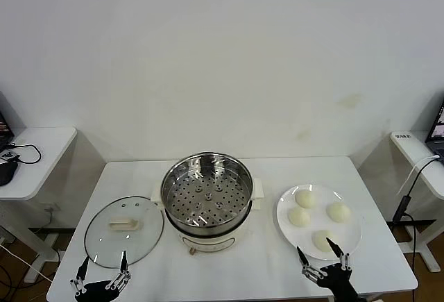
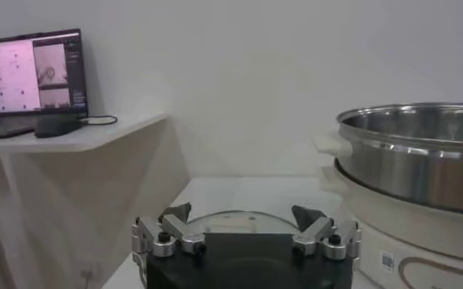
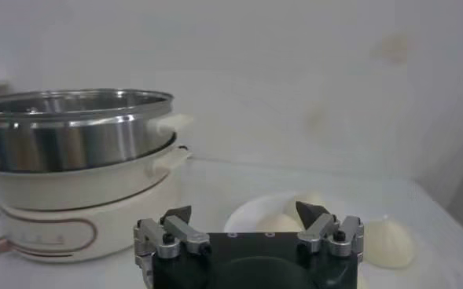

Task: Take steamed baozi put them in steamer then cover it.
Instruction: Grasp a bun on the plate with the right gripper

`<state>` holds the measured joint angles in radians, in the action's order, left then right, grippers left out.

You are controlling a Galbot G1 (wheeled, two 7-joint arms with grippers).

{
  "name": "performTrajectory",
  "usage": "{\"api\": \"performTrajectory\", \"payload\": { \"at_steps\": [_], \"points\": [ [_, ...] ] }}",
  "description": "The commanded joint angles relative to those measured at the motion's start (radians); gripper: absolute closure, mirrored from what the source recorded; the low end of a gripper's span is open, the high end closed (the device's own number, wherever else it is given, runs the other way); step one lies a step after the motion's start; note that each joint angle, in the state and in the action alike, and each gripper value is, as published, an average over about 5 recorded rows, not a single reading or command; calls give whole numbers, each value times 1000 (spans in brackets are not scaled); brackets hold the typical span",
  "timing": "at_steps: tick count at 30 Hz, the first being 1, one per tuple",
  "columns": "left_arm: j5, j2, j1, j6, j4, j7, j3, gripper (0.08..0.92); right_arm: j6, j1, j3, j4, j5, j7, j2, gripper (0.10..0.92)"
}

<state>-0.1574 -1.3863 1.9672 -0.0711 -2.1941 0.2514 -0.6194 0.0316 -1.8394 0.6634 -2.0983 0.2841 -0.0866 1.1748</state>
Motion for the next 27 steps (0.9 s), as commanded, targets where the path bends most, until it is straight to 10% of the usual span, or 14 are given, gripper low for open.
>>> {"api": "performTrajectory", "payload": {
  "at_steps": [1,10,27],
  "points": [
    [-7,6,-17,91,-56,13,-14,177,-39,76,49,12,-171,66,-35,203],
    [117,29,-28,183,-90,-129,-83,177,-197,344,97,148,-463,11,-291,203],
    [158,0,3,165,-113,-128,-99,177,-143,1225,-530,556,-594,-711,-783,203]
  ]
}}
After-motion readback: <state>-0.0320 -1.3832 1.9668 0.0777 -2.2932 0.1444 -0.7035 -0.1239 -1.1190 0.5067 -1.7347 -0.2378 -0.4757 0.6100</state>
